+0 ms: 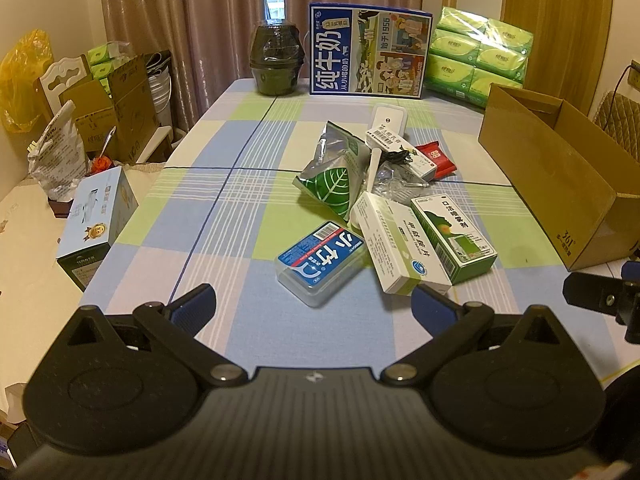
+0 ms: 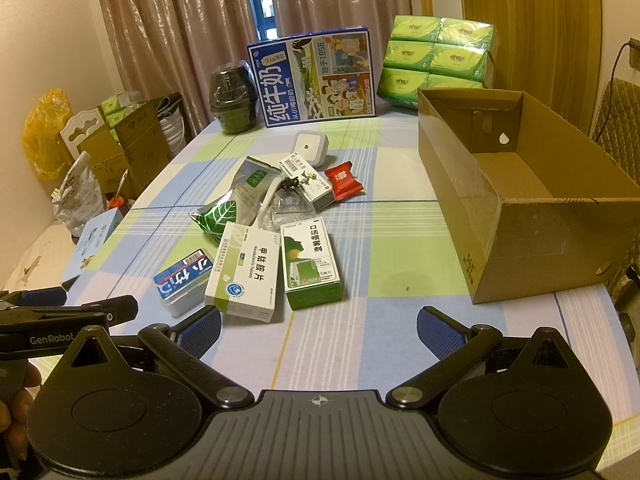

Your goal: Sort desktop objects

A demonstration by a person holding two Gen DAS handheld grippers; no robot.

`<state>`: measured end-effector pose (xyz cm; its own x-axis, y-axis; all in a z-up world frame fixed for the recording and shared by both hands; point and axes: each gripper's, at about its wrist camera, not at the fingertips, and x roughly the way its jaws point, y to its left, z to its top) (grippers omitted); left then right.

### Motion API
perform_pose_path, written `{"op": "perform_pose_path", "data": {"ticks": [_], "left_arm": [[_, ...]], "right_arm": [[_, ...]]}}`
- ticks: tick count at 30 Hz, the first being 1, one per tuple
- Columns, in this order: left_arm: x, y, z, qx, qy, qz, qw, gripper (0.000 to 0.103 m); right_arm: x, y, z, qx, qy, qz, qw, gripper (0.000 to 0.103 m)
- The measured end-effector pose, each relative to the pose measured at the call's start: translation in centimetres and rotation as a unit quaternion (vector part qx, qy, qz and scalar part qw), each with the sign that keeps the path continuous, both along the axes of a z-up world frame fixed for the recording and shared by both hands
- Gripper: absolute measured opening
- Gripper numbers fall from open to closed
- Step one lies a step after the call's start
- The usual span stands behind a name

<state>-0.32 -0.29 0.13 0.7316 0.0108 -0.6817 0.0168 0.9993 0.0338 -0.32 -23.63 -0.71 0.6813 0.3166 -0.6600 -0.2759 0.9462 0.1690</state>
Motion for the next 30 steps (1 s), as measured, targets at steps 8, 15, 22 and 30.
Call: {"op": "perform_pose_path", "data": {"ticks": [8,15,22,30], "left_arm": [[0.06,0.09,-0.02,-0.013,0.007,0.003,0.9999,0.102],[0.0,0.27,-0.03,-0.016,0.009,0.004,0.9998,0.102],[0.04,0.53,0.19,-0.028,0.009,0.005,0.9995,0.102],[0.04,0.73,0.56,-0.029,0.017,-0.004,0.9994,0.102]], "right_arm": [[-0.03,0.05,-0.02,0.0,0.001,0.0,1.0,0.101],[-0.14,-0.22,-0.57,-0.001,0.002,-0.001,1.0,0.101],[-0.26,-0.43,-0.7,-0.002,0.004,-0.001,1.0,0.101],[-0.3,-0.33,-0.53,-0.004,0.008,-0.002,1.0,0.101]]}}
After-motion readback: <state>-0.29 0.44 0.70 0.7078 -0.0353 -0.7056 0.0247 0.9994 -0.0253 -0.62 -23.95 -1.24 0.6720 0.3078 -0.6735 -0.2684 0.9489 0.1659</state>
